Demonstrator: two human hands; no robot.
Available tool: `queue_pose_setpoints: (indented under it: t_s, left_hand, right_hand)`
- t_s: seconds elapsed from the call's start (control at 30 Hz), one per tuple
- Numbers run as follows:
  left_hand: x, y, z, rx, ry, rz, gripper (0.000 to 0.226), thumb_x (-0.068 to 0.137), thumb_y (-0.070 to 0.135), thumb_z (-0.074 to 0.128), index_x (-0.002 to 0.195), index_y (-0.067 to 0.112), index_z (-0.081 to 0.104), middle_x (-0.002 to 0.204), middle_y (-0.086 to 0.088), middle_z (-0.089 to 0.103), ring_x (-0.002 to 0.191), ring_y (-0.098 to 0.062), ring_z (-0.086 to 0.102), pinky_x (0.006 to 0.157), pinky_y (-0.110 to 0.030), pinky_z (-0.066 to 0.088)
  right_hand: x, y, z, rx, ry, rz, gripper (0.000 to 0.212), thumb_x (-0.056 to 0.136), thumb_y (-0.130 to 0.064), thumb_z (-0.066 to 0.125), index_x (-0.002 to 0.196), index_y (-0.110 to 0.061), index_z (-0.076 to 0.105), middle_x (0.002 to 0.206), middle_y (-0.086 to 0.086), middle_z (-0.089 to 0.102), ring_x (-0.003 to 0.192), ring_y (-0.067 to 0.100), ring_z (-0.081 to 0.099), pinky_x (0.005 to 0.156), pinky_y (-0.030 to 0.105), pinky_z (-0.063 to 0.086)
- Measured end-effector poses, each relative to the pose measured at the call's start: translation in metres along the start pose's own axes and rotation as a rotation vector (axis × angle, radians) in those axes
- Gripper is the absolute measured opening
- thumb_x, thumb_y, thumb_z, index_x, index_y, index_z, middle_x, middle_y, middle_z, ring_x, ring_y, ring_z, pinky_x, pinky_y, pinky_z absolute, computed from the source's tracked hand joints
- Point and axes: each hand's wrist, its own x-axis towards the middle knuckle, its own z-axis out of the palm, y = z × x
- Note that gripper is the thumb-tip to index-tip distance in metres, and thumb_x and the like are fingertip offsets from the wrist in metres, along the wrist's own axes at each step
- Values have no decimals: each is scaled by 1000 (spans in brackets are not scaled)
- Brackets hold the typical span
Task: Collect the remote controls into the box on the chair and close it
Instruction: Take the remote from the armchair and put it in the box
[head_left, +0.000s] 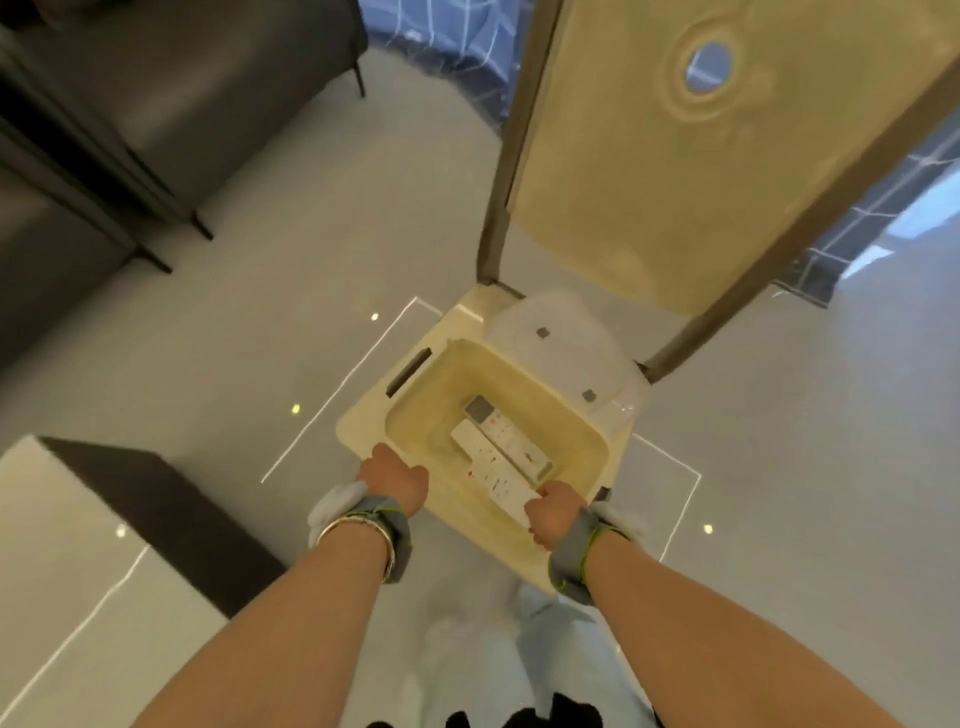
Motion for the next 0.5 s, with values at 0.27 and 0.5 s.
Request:
queue_pose_setpoints:
  t_s: [0.27, 0.5]
  left_hand:
    - [39, 20, 28, -194, -11, -257, 50, 93, 24, 48, 132, -3, 34, 132, -21, 52, 117, -37, 55, 84, -37, 44]
    - [53, 15, 42, -278, 5, -306, 51, 91, 22, 45, 134, -1, 31, 118, -20, 60, 86, -32, 57, 68, -33, 40]
  right_hand:
    - [61, -12, 30, -135, -153, 113, 15, 90, -5, 44, 105, -4, 48, 99, 15, 46, 88, 26, 45, 88, 41, 46]
    - [68, -26, 34, -290, -186, 92, 6, 93, -7, 43, 92, -3, 39, 97, 15, 45, 86, 27, 44, 87, 40, 46]
